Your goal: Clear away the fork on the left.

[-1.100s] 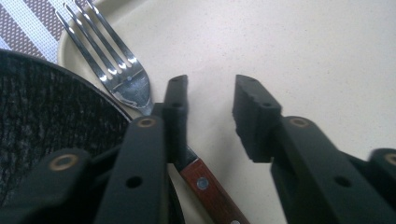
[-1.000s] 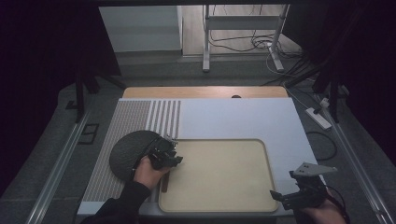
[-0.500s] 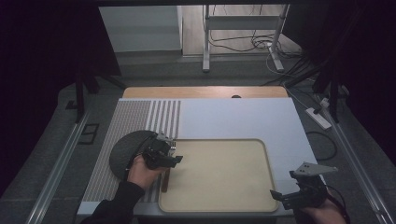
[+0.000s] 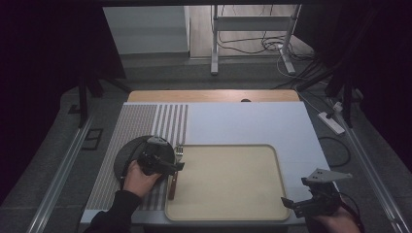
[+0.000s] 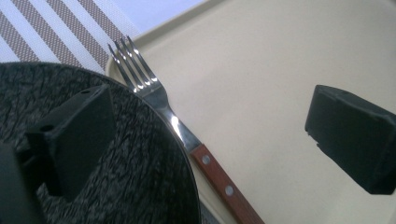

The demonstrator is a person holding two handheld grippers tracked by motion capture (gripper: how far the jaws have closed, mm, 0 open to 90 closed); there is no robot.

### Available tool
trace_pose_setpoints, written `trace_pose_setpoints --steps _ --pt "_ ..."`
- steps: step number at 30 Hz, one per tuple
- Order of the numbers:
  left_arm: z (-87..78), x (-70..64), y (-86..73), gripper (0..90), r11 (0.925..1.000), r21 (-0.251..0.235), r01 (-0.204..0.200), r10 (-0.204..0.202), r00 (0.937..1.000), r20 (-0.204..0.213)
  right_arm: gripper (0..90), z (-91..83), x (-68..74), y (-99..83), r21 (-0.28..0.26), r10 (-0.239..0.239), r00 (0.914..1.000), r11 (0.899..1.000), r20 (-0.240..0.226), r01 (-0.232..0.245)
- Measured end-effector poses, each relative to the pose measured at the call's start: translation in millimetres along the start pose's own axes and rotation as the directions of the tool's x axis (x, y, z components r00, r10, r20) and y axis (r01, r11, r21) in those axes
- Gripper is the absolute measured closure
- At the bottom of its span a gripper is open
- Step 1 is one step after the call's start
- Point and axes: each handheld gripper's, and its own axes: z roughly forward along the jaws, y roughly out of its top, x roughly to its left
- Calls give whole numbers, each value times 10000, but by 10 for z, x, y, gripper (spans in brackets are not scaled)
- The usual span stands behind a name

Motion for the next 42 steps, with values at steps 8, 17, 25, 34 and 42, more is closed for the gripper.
trace_pose_setpoints --steps 8,17,25,34,42 --pt "-146 -12 -125 0 9998 -173 -128 123 9996 -262 0 -2 -6 -1 -49 45 10000 10000 -37 -45" --pt "-340 -31 -311 0 9980 -631 -44 17 9991 -424 0 -2 -3 1 -61 83 10000 9999 -43 -84" --pt "-494 -43 -464 0 9965 -821 152 -201 9980 -599 0 -3 -5 2 -73 107 9999 9999 -71 -107" --pt "-659 -55 -633 0 9926 -1198 218 -324 9957 -871 0 -8 -10 0 -90 112 9999 9999 -61 -113" --pt "-780 -83 -762 0 9910 -1304 314 -466 9923 -1150 0 -6 -9 0 -95 114 9999 9999 -58 -115"
